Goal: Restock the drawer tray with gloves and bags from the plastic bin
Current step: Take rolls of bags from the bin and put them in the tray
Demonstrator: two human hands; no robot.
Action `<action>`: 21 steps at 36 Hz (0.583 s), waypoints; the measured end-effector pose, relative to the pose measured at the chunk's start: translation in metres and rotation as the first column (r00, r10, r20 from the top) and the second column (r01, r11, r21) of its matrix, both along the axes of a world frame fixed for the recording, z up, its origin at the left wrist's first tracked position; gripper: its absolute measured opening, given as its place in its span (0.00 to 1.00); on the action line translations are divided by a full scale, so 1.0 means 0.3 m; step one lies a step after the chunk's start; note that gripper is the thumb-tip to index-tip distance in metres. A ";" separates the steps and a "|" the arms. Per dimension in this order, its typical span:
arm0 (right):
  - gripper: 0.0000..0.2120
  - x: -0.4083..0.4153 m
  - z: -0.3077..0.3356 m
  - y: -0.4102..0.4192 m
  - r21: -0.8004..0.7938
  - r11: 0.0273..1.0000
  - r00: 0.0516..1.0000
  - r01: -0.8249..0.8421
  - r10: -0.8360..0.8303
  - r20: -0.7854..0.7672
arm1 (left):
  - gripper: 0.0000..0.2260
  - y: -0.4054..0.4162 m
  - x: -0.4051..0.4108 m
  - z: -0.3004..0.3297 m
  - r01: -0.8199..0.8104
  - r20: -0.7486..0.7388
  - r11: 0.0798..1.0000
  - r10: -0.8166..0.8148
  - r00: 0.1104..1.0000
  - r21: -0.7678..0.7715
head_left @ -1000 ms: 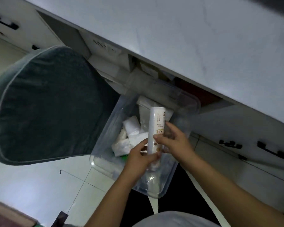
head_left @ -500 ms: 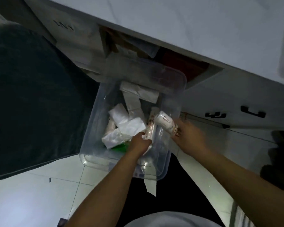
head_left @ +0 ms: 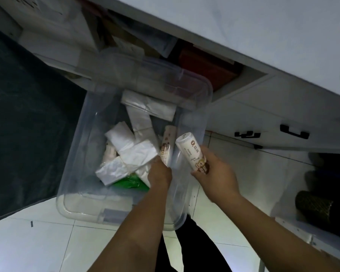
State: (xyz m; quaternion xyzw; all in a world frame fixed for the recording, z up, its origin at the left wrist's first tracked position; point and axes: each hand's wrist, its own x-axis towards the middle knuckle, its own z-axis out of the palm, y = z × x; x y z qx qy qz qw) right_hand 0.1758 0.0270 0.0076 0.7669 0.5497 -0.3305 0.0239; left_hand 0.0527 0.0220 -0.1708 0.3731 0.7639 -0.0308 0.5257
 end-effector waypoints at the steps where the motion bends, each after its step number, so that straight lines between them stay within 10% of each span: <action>1: 0.33 0.000 -0.003 -0.004 0.008 1.000 1.000 0.009 -0.010 0.003 | 0.20 0.003 0.001 -0.002 0.019 -0.001 1.000 -0.019 1.000 0.006; 6: 0.30 0.017 0.011 -0.022 -0.009 0.997 0.993 0.079 -0.080 -0.087 | 0.21 0.033 -0.026 0.041 0.013 0.095 0.994 -0.003 0.995 -0.109; 13: 0.29 0.131 0.120 -0.104 -0.068 0.978 0.937 0.197 -0.209 -0.281 | 0.17 -0.007 -0.113 0.289 -0.309 0.394 0.889 0.431 0.812 -0.337; 21: 0.34 0.404 0.311 -0.244 -0.035 0.942 0.809 0.334 -0.306 -0.503 | 0.25 -0.118 -0.071 0.786 -0.494 0.694 0.860 0.434 0.574 -0.129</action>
